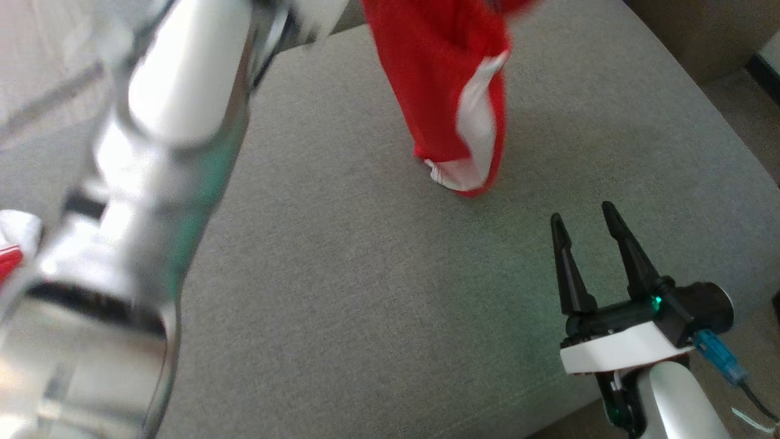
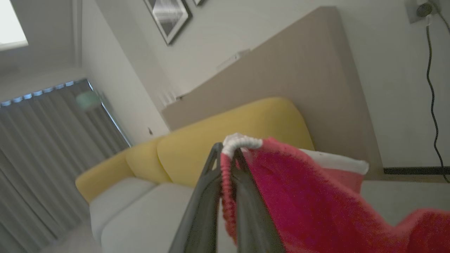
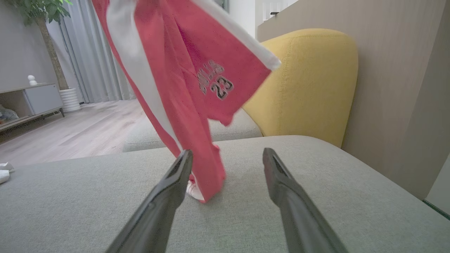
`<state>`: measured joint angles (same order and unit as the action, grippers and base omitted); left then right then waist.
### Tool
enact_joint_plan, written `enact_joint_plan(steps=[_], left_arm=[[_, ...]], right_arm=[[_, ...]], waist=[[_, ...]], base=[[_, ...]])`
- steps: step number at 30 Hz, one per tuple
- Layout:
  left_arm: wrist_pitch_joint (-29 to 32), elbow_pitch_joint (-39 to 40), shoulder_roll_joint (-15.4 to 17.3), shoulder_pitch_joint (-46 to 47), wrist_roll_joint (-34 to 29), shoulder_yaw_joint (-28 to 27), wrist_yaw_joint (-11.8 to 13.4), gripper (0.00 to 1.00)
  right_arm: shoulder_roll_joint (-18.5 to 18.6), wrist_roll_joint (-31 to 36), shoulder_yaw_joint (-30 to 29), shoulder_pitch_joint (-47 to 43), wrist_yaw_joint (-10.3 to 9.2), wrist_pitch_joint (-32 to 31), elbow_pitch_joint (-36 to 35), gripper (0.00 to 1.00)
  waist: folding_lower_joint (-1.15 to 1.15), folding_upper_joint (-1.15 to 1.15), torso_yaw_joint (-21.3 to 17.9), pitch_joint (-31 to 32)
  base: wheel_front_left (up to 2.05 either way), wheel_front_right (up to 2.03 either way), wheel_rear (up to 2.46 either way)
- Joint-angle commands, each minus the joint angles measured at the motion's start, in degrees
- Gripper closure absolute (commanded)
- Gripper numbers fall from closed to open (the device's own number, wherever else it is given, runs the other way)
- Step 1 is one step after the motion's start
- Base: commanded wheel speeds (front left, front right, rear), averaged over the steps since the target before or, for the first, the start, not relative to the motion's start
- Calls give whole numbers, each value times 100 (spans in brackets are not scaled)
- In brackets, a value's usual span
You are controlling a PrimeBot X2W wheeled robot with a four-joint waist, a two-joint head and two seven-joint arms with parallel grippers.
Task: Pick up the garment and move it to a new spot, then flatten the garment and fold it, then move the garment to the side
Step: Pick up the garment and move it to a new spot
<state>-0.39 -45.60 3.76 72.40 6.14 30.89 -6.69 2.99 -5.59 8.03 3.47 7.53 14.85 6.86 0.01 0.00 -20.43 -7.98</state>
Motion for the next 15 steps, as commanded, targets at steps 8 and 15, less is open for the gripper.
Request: enact_joint_plan(steps=[8, 15], left_arm=[[-787, -809, 667, -2338, 736, -609, 230, 100], [-1450, -567, 600, -3542, 966, -962, 741, 0]], right_arm=[[-11, 74, 39, 110, -4, 15, -197, 0], [-11, 97, -97, -82, -4, 15, -23, 0]], waist=[[-1, 0, 101, -131], [-1, 0, 636, -50]], base=[[0, 0, 0], [0, 0, 0]])
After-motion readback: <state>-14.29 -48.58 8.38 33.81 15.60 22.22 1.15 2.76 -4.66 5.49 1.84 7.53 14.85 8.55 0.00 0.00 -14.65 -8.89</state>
